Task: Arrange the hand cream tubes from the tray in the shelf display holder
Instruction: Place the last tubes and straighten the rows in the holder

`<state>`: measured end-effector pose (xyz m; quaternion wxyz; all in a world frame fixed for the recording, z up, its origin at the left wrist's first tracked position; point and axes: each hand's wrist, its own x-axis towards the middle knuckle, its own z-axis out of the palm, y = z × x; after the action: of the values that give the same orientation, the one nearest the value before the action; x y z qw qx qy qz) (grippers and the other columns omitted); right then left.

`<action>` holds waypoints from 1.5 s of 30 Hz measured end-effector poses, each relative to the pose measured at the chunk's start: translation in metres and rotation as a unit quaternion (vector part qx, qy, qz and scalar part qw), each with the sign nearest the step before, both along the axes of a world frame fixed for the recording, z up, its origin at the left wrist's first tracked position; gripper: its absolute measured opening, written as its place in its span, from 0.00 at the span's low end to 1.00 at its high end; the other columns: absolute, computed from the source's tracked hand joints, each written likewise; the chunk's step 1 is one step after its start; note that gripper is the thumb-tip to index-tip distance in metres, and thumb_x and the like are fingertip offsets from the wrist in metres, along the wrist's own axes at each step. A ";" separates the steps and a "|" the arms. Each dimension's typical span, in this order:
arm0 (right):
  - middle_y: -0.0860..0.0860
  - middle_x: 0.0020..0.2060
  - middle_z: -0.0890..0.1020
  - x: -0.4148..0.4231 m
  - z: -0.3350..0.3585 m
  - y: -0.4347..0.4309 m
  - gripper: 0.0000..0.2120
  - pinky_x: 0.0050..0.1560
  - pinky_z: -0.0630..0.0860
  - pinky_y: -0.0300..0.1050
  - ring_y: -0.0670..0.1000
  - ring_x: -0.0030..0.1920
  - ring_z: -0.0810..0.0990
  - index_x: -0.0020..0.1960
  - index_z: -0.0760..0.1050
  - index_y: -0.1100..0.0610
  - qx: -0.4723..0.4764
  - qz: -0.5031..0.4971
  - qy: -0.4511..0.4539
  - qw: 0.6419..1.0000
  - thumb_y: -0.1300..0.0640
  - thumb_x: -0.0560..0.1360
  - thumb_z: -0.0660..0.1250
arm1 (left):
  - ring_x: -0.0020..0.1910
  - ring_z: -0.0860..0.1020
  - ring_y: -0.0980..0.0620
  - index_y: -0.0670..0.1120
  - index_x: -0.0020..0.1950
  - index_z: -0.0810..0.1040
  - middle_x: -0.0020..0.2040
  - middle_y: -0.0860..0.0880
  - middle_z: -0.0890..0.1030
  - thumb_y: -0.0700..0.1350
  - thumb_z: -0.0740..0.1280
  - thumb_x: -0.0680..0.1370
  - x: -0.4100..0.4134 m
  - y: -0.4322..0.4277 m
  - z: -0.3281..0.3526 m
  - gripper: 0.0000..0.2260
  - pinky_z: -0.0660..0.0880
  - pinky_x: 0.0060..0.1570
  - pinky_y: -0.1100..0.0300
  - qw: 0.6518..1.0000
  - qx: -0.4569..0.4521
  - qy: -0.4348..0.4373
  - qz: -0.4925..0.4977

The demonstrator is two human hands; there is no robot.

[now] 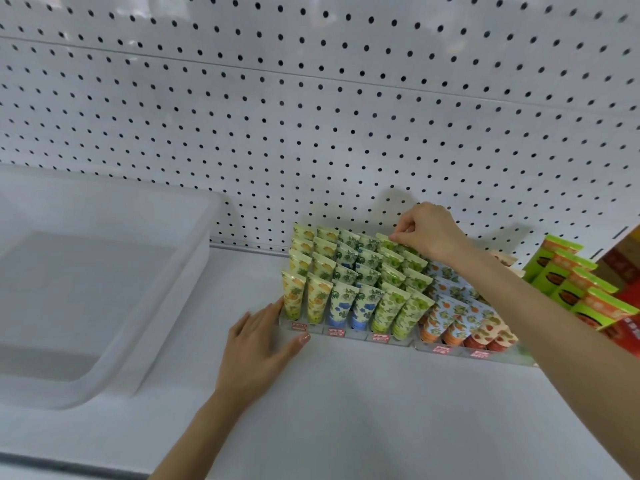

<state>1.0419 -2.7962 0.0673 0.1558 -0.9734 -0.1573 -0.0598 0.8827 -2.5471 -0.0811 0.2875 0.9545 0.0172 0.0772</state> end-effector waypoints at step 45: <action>0.49 0.36 0.78 -0.073 0.008 -0.010 0.08 0.35 0.68 0.36 0.45 0.35 0.74 0.45 0.83 0.58 0.051 0.029 0.007 0.998 0.53 0.73 0.70 | 0.65 0.72 0.56 0.56 0.72 0.65 0.64 0.57 0.77 0.74 0.54 0.65 0.002 -0.013 0.004 0.40 0.53 0.72 0.54 0.996 -0.075 -0.037 0.016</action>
<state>0.9686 -2.8057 0.0749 0.2085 -0.9595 -0.1810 -0.0562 0.8851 -2.5604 -0.0776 0.3572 0.9265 0.0280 0.1153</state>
